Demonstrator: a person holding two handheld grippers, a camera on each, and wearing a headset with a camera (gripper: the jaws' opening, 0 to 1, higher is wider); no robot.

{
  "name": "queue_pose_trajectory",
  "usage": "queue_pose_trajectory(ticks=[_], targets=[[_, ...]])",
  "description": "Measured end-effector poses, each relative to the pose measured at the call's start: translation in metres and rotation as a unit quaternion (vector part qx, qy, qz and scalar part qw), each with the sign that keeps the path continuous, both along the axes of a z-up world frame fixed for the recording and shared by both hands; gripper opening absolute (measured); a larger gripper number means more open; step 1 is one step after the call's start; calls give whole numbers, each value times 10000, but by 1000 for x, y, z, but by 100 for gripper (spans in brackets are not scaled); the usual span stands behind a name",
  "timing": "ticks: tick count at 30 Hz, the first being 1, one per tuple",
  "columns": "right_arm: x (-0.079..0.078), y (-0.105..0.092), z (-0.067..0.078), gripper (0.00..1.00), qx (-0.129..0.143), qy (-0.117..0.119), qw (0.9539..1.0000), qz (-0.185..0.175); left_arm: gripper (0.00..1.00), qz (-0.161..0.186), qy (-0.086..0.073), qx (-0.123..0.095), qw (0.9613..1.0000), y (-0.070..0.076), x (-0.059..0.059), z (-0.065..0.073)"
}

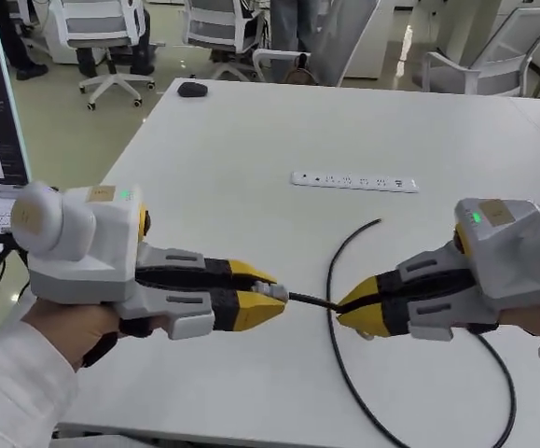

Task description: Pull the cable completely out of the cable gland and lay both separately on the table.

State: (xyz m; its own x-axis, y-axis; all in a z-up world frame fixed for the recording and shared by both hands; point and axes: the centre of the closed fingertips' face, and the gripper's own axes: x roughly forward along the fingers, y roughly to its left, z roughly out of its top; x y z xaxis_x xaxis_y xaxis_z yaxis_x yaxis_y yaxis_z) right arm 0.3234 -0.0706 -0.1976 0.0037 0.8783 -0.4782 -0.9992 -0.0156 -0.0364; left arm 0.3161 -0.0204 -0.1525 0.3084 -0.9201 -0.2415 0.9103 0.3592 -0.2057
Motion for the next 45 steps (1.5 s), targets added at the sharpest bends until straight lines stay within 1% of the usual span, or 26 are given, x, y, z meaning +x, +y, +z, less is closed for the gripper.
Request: queue_pose_trajectory(ticks=[2,3,5,7,8,10,12,14,15,16,17,19,23,24,28,29,30,32,34,37,40,43,45], targets=[[4,-1,-5,3,-60,47,10000,-65,16,75,17,-6,10000,4,2,-1],[8,-2,-10,3,-116,56,9999,-97,16,114,30,-16,9999,7,3,-1],[14,-3,-18,3,-223,51,9996,-151,16,148,11,-46,9999,10,3,-1],[20,-4,-26,3,-309,61,9992,-255,16,188,15,-102,9998,15,5,0],[24,-4,-31,3,-337,116,9989,-306,16,236,10,-136,9996,18,6,1],[32,-4,-38,3,-370,119,9984,-403,16,291,40,-165,9994,22,8,0],[38,-4,-47,3,-462,111,9977,-483,16,338,67,-179,9992,25,10,-2],[44,-2,-59,3,-576,142,9969,-516,16,412,121,-221,9988,28,12,-5],[48,-1,-68,3,-683,175,9960,-547,16,447,154,-239,9986,30,13,-7],[49,-1,-71,3,-720,173,9957,-556,16,458,164,-243,9985,30,13,-8],[51,1,-79,3,-797,154,9952,-544,16,483,194,-259,9983,31,14,-10],[54,3,-89,3,-871,187,9946,-539,16,514,237,-277,9980,33,15,-13],[65,8,-120,3,-1028,336,9926,-549,16,600,348,-309,9971,36,20,-20],[66,8,-127,3,-1107,390,9914,-575,16,616,372,-320,9969,37,21,-22],[73,10,-155,4,-1242,536,9884,-693,16,672,463,-355,9960,38,28,-27],[73,11,-158,4,-1256,565,9880,-704,16,678,479,-349,9959,38,29,-28],[74,11,-165,4,-1284,617,9871,-735,16,688,497,-343,9958,38,31,-30],[77,10,-175,4,-1361,649,9857,-756,16,692,536,-341,9956,38,34,-33],[77,9,-182,4,-1401,689,9849,-751,16,707,549,-338,9954,38,37,-35],[77,9,-189,4,-1397,787,9841,-759,16,721,602,-336,9950,38,43,-40],[76,9,-196,5,-1404,827,9836,-767,16,727,647,-323,9947,37,49,-44],[76,7,-207,5,-1466,885,9818,-821,16,733,696,-348,9943,35,56,-47],[76,5,-210,5,-1463,933,9811,-852,16,711,721,-343,9943,32,61,-51]])
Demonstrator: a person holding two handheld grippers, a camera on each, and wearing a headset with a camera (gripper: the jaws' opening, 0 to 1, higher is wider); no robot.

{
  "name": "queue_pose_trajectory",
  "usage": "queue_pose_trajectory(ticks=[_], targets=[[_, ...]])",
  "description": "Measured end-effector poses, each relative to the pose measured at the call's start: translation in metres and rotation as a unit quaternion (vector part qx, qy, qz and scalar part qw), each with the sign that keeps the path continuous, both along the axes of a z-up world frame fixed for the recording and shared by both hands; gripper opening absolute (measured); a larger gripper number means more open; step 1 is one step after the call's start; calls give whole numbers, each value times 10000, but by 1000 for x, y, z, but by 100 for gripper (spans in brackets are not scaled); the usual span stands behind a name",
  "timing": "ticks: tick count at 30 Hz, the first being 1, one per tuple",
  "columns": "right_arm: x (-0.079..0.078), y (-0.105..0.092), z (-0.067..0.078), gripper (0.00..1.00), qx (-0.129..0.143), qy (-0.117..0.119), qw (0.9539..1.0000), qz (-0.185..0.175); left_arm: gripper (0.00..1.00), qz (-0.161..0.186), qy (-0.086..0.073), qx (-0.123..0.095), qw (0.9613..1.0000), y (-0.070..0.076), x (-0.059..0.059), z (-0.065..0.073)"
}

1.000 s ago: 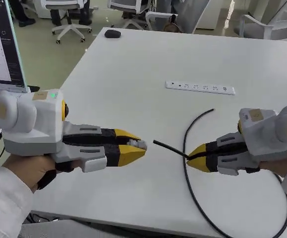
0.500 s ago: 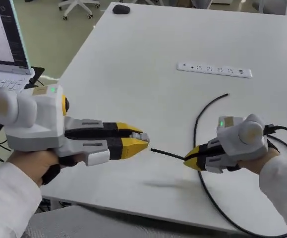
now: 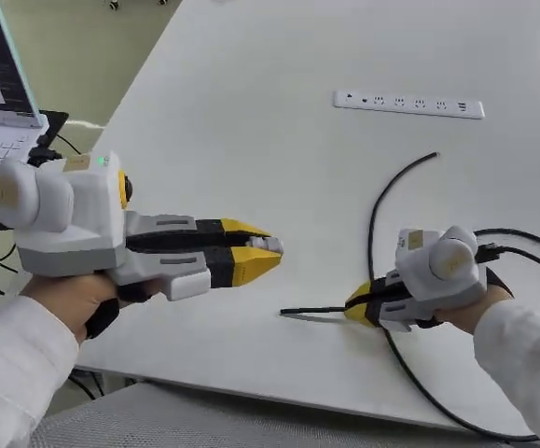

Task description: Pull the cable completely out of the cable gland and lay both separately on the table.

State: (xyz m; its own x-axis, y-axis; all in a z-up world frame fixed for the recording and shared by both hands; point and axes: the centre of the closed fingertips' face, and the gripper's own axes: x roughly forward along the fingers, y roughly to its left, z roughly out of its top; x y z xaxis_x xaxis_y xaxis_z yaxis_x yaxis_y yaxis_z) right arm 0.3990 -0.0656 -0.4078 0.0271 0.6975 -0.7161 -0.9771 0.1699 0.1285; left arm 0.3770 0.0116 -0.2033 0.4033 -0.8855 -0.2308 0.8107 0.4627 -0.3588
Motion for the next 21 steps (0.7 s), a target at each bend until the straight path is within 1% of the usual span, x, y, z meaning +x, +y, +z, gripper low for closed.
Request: queue_pose_trajectory(ticks=[8,10,11,13,14,15,17,18,19,21], targets=[[0,-1,-4,8,99,46,9999,-82,16,-113,92,0,9999,-10,16,-14],[2,-4,-6,11,48,-35,9999,-109,16,-111,117,-36,9999,-13,21,-17],[3,-4,-5,13,92,-76,9998,-179,16,-97,130,-58,9999,-14,24,-19],[2,-2,1,19,279,-128,9994,-137,16,-78,146,-52,9998,-15,28,-23],[-1,0,6,21,418,-94,9990,-87,16,-63,146,-47,9999,-17,32,-26],[-2,-2,10,23,443,-87,9989,-99,16,-48,150,-69,9999,-19,37,-31],[-1,-5,16,26,491,-159,9986,-118,16,-9,175,-48,9998,-24,44,-40],[-1,-8,19,28,512,-178,9984,-140,16,-20,178,-18,9998,-27,47,-44],[0,-10,21,29,524,-187,9983,-171,16,-62,159,55,9998,-32,49,-51],[2,-18,29,32,562,-221,9979,-255,16,-124,110,142,9998,-39,53,-60]])
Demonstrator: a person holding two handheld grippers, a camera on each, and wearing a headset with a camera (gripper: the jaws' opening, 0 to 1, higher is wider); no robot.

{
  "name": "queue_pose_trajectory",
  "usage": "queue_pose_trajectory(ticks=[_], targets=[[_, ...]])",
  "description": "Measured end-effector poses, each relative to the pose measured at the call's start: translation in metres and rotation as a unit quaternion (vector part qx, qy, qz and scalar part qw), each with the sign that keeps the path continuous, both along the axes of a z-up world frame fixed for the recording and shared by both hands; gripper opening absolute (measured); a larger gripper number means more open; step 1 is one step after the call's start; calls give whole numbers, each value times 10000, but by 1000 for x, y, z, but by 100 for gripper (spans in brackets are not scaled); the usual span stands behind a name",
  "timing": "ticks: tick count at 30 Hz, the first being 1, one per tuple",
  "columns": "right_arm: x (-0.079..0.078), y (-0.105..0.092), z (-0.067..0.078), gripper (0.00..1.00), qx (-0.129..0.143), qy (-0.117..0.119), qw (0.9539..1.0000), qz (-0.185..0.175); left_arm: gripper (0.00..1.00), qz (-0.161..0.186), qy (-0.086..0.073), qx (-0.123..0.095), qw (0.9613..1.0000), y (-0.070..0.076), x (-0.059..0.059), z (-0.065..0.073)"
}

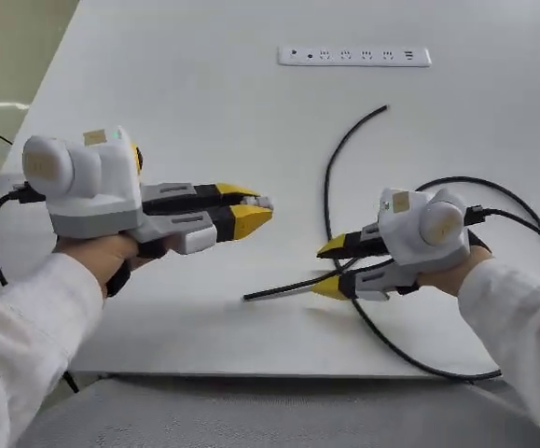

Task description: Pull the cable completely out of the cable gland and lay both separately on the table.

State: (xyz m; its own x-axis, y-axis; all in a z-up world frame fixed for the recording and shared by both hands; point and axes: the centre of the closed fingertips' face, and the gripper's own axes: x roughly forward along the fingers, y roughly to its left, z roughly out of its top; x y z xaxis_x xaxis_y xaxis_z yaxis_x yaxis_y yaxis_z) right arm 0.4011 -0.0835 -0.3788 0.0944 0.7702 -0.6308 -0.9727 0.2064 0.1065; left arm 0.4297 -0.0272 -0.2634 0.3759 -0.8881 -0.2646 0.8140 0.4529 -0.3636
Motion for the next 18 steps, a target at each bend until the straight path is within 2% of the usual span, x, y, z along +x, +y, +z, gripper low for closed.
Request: queue_pose_trajectory(ticks=[4,9,14,17,18], targets=[[6,-17,20,38,210,-44,9992,-346,16,-195,-38,223,9996,-18,5,-25],[6,-38,41,41,423,-35,9968,-671,16,-301,-3,480,9984,-35,13,-56],[8,-62,59,41,580,-126,9917,-1142,16,-474,-128,905,9947,-47,16,-86],[6,-75,67,42,684,-168,9875,-1410,16,-480,-119,1043,9933,-51,16,-98],[5,-81,71,42,741,-184,9853,-1530,16,-444,-95,1158,9922,-50,16,-104]])
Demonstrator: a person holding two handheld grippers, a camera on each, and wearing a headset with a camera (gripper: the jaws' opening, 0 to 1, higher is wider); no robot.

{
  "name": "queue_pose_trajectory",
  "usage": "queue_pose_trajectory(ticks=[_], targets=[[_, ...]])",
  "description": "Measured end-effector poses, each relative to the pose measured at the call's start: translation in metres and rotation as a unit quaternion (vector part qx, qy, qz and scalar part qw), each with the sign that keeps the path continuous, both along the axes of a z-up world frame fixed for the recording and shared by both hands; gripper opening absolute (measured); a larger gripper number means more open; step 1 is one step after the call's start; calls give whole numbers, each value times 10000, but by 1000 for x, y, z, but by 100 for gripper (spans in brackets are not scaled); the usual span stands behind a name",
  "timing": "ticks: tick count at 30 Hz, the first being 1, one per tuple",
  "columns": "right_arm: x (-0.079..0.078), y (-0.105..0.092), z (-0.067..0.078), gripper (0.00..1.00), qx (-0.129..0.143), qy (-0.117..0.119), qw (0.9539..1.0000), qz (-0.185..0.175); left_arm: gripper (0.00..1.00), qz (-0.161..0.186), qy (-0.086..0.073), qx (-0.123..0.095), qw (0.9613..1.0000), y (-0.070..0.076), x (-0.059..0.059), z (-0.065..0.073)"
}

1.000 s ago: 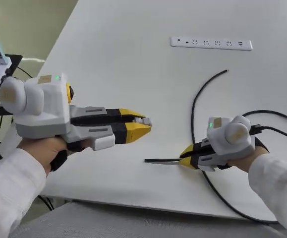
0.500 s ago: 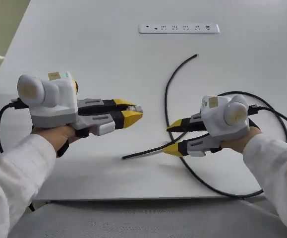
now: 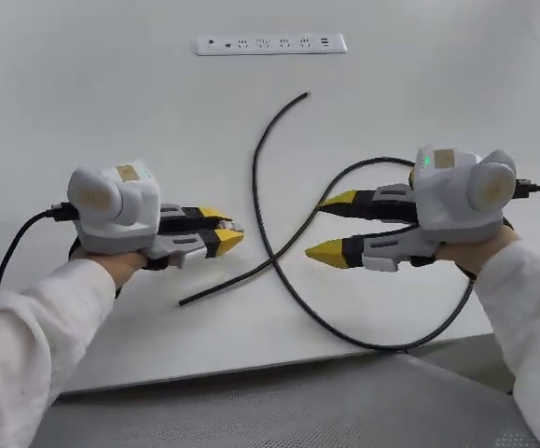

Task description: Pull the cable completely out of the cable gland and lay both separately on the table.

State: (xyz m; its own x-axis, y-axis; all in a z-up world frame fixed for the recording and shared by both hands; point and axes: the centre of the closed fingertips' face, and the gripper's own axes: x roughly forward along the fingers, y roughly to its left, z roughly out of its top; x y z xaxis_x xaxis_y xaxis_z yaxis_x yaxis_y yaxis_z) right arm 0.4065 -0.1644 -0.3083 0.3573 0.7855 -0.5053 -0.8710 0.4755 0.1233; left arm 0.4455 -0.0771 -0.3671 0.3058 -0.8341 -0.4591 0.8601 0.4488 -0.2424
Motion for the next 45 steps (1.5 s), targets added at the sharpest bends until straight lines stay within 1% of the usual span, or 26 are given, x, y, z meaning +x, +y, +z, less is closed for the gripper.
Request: queue_pose_trajectory(ticks=[2,4,6,10,11,13,14,16,21,24,26,28,29,31,33,34,35,36,38,39,40,41,42,43,44,45], targets=[[-2,-8,6,42,174,24,9996,-220,16,39,47,179,9998,2,0,-11],[-5,-16,8,42,254,53,9990,-361,16,25,60,290,9996,3,-1,-20],[-5,-27,7,43,255,45,9980,-583,16,26,79,348,9994,4,-2,-24],[-8,-42,11,43,471,45,9931,-1073,17,56,95,503,9987,6,-4,-32],[-10,-44,13,43,549,54,9917,-1162,17,68,101,533,9985,7,-4,-35],[-13,-48,12,43,532,64,9912,-1210,17,84,116,573,9983,8,-5,-38],[-15,-49,12,43,511,67,9908,-1253,17,92,46,487,9988,7,-5,-35],[-17,-53,13,43,512,59,9896,-1342,17,138,69,497,9986,7,-5,-34],[-21,-58,15,42,664,115,9863,-1508,18,217,100,490,9985,6,-5,-33],[-23,-58,15,41,742,218,9849,-1547,25,248,5,538,9982,6,-7,-30],[-24,-58,15,41,763,244,9846,-1555,26,240,90,598,9979,7,-10,-31],[-26,-59,17,41,756,234,9847,-1552,26,252,119,632,9976,10,-11,-29],[-26,-60,19,41,759,229,9846,-1557,26,309,110,620,9975,12,-11,-24],[-27,-62,23,42,778,270,9839,-1588,26,463,154,510,9975,16,-10,-12],[-28,-65,25,45,768,328,9832,-1620,28,630,306,352,9969,22,-12,4],[-29,-67,26,45,755,380,9829,-1634,29,678,344,319,9966,26,-13,10],[-31,-69,28,44,753,402,9826,-1649,30,741,317,260,9964,32,-13,20],[-32,-70,29,45,742,410,9824,-1667,31,772,305,245,9962,35,-14,24],[-34,-75,31,48,637,425,9821,-1723,33,878,323,244,9953,48,-17,39],[-35,-77,32,51,606,416,9821,-1735,35,888,349,237,9952,57,-22,54],[-37,-80,35,52,587,406,9819,-1757,36,889,346,245,9951,60,-24,57],[-39,-82,38,54,586,400,9815,-1778,37,899,251,320,9951,69,-29,69],[-41,-84,41,54,590,397,9809,-1810,37,896,200,352,9952,74,-31,77],[-42,-86,43,55,581,397,9804,-1842,39,924,189,324,9950,81,-38,90],[-44,-88,44,56,564,397,9800,-1869,40,976,172,291,9947,86,-40,99],[-45,-90,46,57,542,388,9797,-1893,41,1099,141,257,9935,94,-45,111]])
